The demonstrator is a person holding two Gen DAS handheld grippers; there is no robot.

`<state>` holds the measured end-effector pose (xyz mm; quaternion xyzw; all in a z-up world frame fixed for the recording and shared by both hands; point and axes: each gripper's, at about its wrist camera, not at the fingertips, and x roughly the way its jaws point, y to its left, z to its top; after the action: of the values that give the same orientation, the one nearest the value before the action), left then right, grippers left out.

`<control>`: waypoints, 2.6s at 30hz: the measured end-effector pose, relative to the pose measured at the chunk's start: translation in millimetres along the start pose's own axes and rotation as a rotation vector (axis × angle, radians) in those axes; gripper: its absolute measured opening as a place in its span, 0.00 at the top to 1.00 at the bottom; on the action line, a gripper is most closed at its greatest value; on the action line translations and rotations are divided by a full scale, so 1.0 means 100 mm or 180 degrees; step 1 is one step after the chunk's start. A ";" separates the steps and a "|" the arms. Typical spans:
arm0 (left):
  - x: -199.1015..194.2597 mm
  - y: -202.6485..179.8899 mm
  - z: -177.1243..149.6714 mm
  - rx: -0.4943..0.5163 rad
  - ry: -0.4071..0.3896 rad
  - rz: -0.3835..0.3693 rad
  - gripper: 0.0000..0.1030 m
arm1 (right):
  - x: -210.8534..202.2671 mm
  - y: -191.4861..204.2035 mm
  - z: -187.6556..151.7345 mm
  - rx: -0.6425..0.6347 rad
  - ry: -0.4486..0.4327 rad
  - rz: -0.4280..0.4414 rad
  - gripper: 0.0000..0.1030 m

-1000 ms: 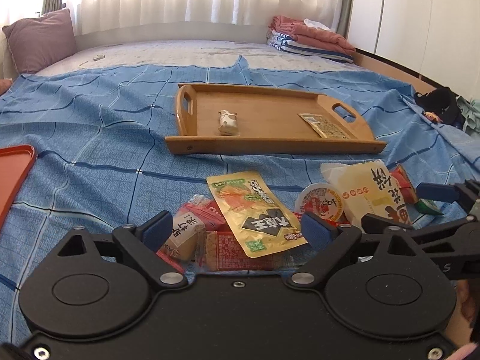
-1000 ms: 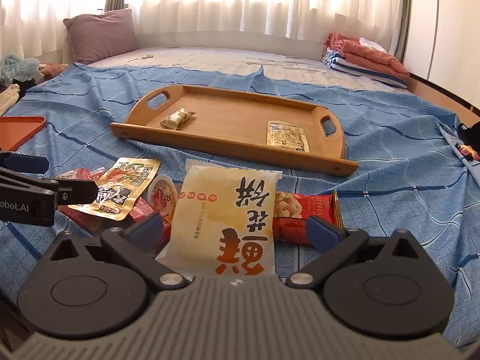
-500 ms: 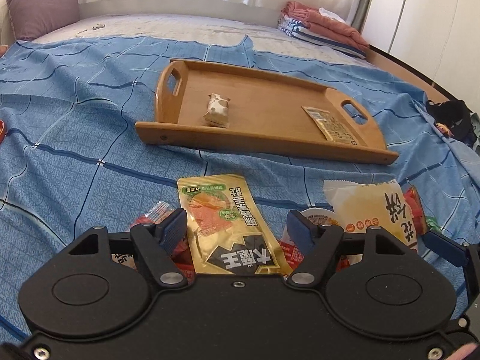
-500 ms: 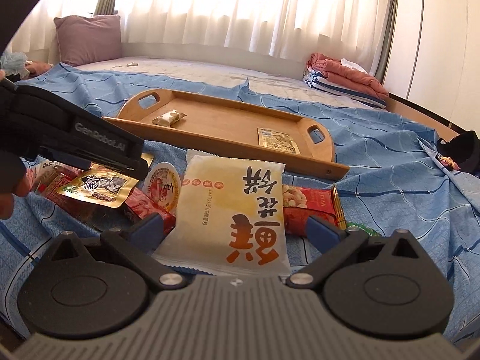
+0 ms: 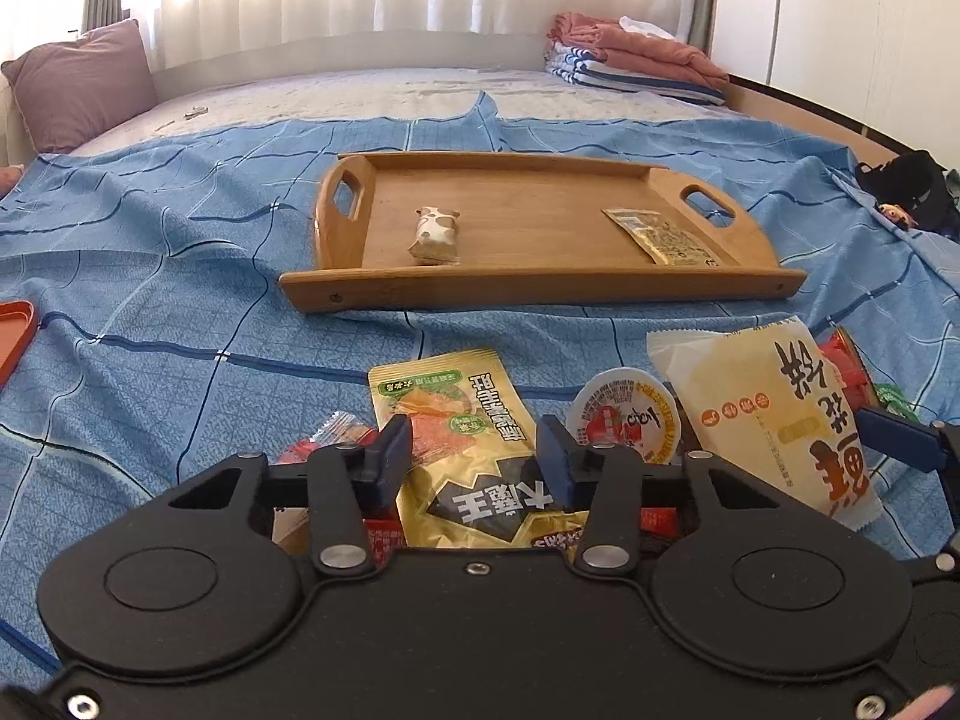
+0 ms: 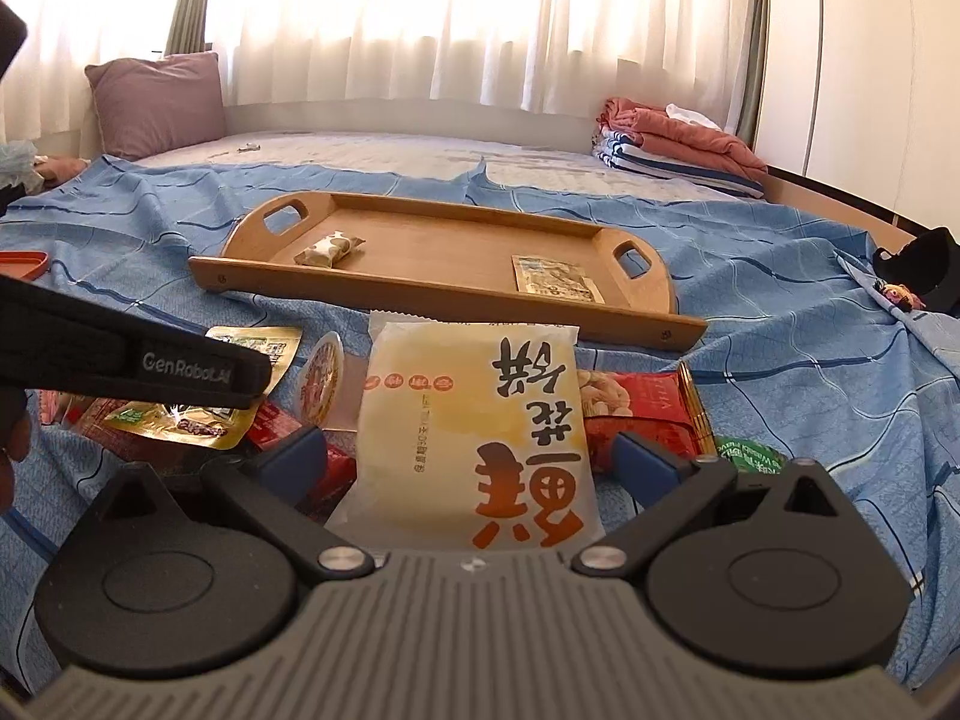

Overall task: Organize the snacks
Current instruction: 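Grasp the yellow-green snack bag with the left gripper while the right grasps the white bread bag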

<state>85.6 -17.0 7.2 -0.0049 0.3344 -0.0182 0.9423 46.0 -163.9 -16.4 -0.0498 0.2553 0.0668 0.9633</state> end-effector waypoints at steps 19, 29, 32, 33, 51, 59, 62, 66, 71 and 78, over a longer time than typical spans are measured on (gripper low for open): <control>0.19 -0.11 0.09 0.0020 0.0026 0.0177 0.61 | -0.11 -0.11 -0.05 0.0063 0.0058 0.0046 0.00; -0.18 -0.09 -0.05 0.0206 -0.0082 -0.0050 0.74 | -0.10 -0.14 -0.03 0.0105 0.0062 0.0082 0.00; -0.19 -0.02 -0.11 0.0305 -0.0059 0.0032 0.47 | -0.10 -0.16 -0.03 0.0116 0.0074 0.0074 0.00; -0.17 0.00 -0.11 0.0303 -0.0019 0.0034 0.45 | -0.10 -0.17 -0.03 0.0124 0.0078 0.0072 0.00; 0.14 0.06 0.07 0.0073 0.0042 -0.0124 0.61 | 0.01 -0.10 0.05 0.0140 0.0222 0.0275 0.00; 0.00 -0.05 -0.02 0.0298 -0.0051 -0.0183 0.39 | 0.05 -0.15 0.11 0.0312 0.0432 0.0382 0.03; 0.05 0.07 -0.01 0.0191 0.0016 -0.0094 0.25 | 0.04 -0.18 0.11 0.0327 0.0449 0.0394 0.04; 0.16 0.25 0.04 0.0032 0.0147 -0.0316 0.22 | 0.03 -0.20 0.12 0.0276 0.0480 0.0375 0.04; 0.27 0.22 0.11 0.0189 0.0256 -0.0490 0.15 | 0.00 -0.20 0.10 0.0222 0.0518 0.0383 0.05; 0.29 0.10 0.10 0.0104 0.0289 -0.0463 0.45 | -0.04 -0.20 0.11 0.0244 0.0484 0.0375 0.05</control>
<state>114.4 -8.2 -3.4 -0.0129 0.3752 -0.0923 0.9222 50.8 -182.3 -3.9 -0.0028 0.3324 0.1096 0.9367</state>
